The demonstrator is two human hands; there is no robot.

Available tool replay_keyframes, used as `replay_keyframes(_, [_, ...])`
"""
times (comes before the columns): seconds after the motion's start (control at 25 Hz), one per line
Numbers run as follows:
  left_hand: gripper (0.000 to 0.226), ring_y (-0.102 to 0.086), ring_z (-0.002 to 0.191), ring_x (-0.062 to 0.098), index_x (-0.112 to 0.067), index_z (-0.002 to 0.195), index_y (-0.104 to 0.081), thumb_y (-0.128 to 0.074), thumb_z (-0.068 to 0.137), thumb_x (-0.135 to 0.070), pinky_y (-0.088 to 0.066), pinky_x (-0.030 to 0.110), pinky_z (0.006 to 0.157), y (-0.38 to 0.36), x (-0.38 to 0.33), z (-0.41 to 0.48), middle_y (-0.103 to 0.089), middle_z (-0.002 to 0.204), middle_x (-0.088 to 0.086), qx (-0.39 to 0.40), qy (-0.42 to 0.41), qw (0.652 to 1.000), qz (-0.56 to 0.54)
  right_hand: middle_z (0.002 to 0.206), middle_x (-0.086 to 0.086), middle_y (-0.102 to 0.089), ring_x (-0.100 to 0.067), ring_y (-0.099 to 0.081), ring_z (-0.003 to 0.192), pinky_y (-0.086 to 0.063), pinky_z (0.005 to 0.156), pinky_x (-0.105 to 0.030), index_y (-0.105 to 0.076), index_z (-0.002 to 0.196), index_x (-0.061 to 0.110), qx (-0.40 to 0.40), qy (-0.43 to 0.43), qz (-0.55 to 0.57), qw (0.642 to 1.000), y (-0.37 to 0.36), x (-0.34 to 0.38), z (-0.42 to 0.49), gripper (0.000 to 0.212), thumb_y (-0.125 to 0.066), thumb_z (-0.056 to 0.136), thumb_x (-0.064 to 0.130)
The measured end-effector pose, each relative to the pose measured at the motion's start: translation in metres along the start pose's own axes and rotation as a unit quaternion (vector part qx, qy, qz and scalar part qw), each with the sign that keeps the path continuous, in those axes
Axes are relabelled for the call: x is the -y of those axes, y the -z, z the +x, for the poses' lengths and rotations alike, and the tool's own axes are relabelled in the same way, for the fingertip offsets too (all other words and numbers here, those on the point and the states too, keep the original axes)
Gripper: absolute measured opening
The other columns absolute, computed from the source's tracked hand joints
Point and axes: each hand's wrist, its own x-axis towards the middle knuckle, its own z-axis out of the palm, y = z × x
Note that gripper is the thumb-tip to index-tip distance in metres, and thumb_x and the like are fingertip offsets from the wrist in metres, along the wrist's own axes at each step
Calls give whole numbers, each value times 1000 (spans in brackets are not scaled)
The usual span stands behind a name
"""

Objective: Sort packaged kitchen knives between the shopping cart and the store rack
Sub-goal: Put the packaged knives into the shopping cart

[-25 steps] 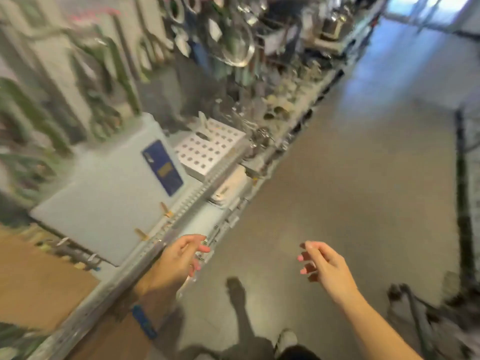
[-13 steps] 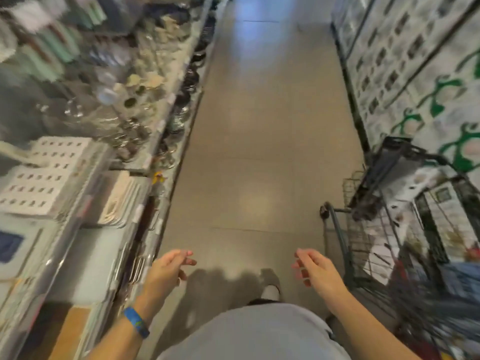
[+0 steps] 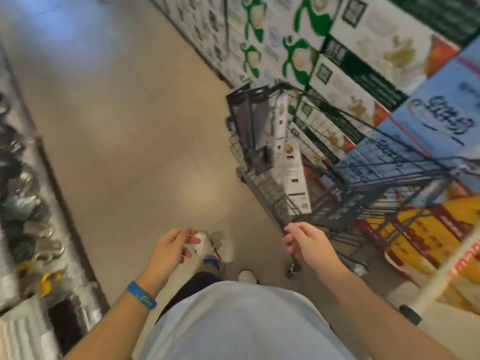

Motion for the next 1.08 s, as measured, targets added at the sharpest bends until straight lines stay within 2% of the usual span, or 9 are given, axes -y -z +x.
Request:
replay_keyframes(0.12, [26,-53,55,12,-18,100,-71,-47,104,-27,-39,25,53,-26,-36,52,-77,90,0,64,0,996,54,83,-3,-77,-16,-66,62,-49,64,-34,-76,89,34,-58,-31,70,995,15,3,11,20,-62,88,48])
replay_keyframes(0.28, [23,-53,51,8,-18,99,-71,-49,101,-22,-39,25,55,-55,-102,131,-76,88,0,136,-29,986,92,81,-2,-77,-13,-63,60,-47,52,-23,-75,89,33,-128,-54,122,983,18,33,49,17,-62,92,42])
replay_keyframes(0.4, [23,-53,52,8,-20,97,-69,-48,102,-22,-39,22,52,-73,-165,187,-73,85,-2,188,-40,971,139,80,-2,-76,-9,-62,57,-45,48,-19,-74,89,24,-168,-90,121,974,12,66,94,20,-59,101,27])
replay_keyframes(0.52, [24,-54,50,5,-18,98,-68,-45,103,-22,-41,16,46,-105,-220,239,-73,86,-2,227,-62,953,191,79,3,-76,-9,-64,60,-46,55,-23,-71,92,24,-193,-141,111,965,9,91,146,17,-58,102,30])
replay_keyframes(0.64, [25,-55,50,8,-13,97,-67,-44,104,-17,-42,17,45,-149,-252,280,-73,81,0,268,-67,933,231,80,5,-75,0,-64,56,-46,49,-16,-70,91,24,-199,-157,87,963,13,95,196,22,-54,103,33])
replay_keyframes(0.8, [21,-57,44,7,-13,92,-68,-50,101,-20,-45,17,43,-214,-254,324,-71,71,-4,288,-20,928,235,108,8,-69,-6,-64,85,-52,73,-28,-68,115,23,-174,-121,-4,977,17,86,276,26,-54,102,41])
replay_keyframes(0.92, [18,-56,43,7,-14,87,-66,-55,100,-21,-47,17,44,-254,-240,349,-70,75,2,273,30,934,230,135,2,-62,-17,-61,114,-51,95,-39,-56,139,20,-146,-105,-20,983,13,81,348,47,-62,98,43])
replay_keyframes(1.0, [17,-58,49,11,-16,86,-62,-55,100,-23,-50,22,49,-271,-228,360,-68,80,5,258,56,938,224,142,-2,-57,-23,-59,122,-50,98,-42,-48,145,21,-152,-89,-43,983,12,80,390,60,-69,94,43])
replay_keyframes(1.08, [15,-61,61,18,-18,90,-61,-56,100,-28,-57,34,62,-282,-218,372,-66,81,4,230,51,948,216,140,-4,-58,-27,-59,120,-48,89,-36,-43,145,22,-154,-66,-65,984,9,77,431,68,-74,89,45])
